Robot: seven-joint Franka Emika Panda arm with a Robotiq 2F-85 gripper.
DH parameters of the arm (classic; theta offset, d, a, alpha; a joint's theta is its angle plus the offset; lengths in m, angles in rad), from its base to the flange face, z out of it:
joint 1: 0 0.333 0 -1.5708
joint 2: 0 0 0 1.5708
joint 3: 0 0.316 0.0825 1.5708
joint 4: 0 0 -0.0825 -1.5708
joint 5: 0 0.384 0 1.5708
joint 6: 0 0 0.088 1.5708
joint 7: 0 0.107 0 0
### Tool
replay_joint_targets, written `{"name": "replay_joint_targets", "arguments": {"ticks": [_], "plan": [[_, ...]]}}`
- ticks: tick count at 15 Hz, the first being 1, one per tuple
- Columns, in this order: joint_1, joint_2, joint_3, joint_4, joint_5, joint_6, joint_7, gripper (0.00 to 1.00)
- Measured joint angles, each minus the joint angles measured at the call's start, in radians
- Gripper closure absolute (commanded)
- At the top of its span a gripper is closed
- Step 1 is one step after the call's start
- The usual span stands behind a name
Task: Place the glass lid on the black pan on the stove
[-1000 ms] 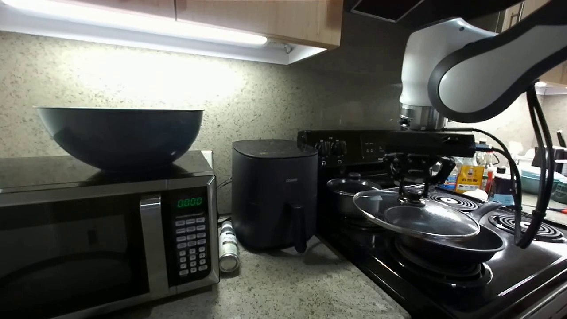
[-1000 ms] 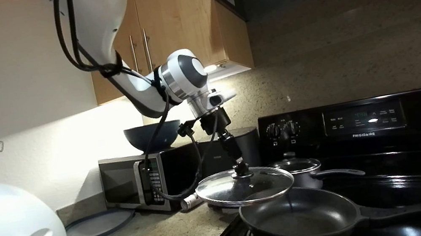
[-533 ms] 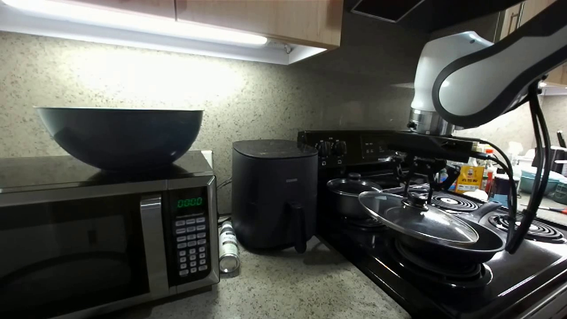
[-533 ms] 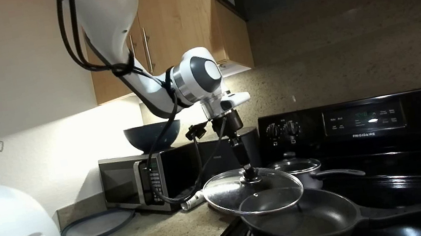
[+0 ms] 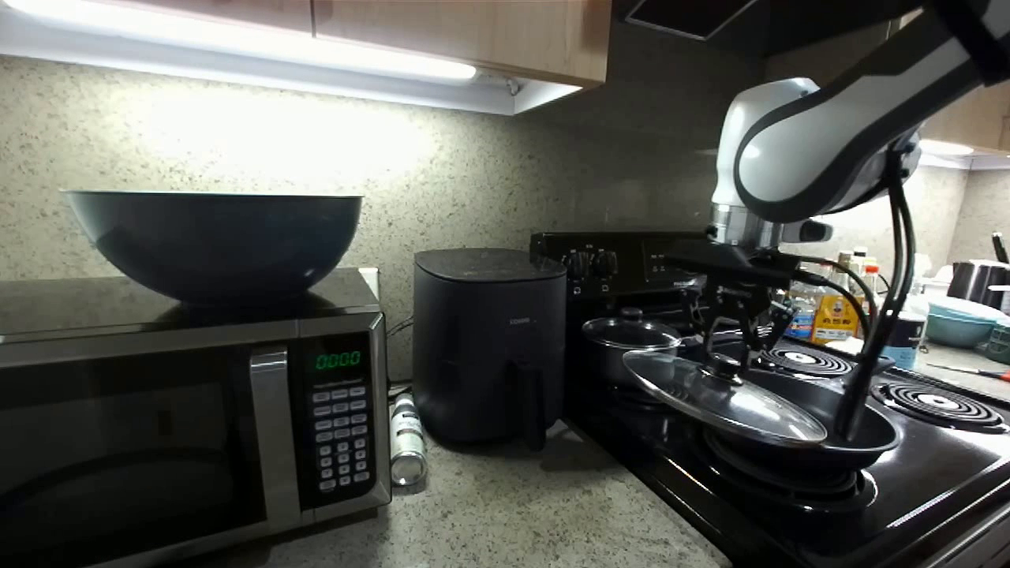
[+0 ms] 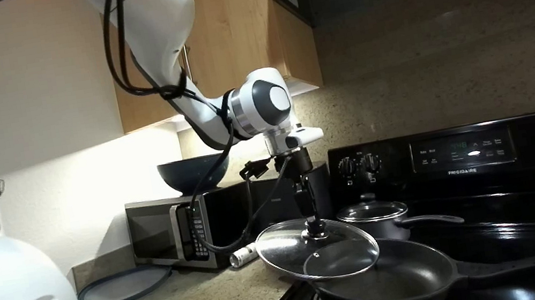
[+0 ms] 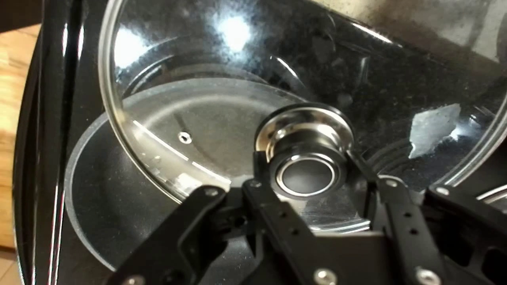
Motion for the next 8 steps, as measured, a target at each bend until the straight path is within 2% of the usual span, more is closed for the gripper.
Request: {"name": "replay_joint_targets", "arguments": {"ticks": [3,8], "plan": [[0.0,0.081,-0.015,0.103,0.049,-0.037,0.088,0.76],[0.001,0.153,-0.043,0.222,0.051,-0.091,0.27,0.76]]}}
